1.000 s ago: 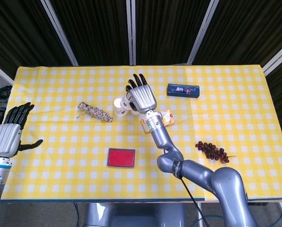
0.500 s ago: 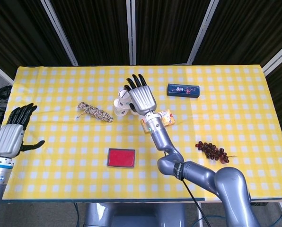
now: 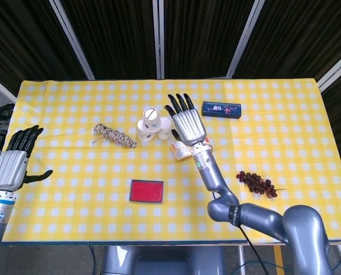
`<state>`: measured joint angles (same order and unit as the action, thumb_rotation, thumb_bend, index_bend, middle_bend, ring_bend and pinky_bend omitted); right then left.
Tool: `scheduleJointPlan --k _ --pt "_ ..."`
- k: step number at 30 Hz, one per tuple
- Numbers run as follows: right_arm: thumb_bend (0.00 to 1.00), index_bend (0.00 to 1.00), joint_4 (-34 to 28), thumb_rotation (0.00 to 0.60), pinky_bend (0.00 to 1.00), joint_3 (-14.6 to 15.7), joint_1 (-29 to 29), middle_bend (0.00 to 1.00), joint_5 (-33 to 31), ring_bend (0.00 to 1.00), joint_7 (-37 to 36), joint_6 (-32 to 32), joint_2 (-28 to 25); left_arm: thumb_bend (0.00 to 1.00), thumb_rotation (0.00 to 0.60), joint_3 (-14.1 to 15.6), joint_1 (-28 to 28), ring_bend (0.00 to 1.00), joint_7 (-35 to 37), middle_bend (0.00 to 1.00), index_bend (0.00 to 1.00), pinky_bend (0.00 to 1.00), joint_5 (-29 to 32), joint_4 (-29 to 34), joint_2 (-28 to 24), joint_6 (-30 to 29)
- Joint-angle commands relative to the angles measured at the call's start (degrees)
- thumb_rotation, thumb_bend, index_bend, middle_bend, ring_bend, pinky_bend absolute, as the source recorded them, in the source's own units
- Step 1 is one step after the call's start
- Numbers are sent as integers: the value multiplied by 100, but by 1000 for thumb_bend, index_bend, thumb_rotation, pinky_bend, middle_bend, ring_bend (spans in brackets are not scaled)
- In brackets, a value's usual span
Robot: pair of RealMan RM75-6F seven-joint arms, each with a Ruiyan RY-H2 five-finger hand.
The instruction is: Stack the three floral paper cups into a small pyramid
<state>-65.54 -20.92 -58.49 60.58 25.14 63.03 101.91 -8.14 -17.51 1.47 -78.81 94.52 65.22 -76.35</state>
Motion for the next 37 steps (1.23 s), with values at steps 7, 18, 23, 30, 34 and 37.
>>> scheduleJointPlan --k 7,18,23,30,34,37 --pt "178 163 -1715 600 0 1144 1757 0 1004 0 -543 1439 -1537 134 600 111 65 0 -297 0 0 0 -49 -6 93 -70" --pt "165 105 -1408 600 0 2288 3644 0 1849 0 -1994 2719 -2299 134 600 515 441 0 -541 0 0 0 -390 -419 453 -475" --pt "164 94 -1121 600 0 2364 4021 0 1962 0 -2283 2818 -2339 133 600 611 590 0 -560 0 0 0 -513 -563 542 -655" --pt "164 89 -1127 600 0 2362 4203 0 2134 0 -2408 2815 -2407 134 600 590 684 0 -549 0 0 0 -564 -573 543 -816" --pt "164 89 -1156 600 0 2362 4293 0 2268 0 -2483 2871 -2474 134 600 560 738 0 -520 0 0 0 -614 -539 505 -949" --pt "164 89 -1180 600 0 2326 4353 0 2300 0 -2562 2876 -2509 133 600 548 776 0 -474 0 0 0 -625 -541 481 -1005"
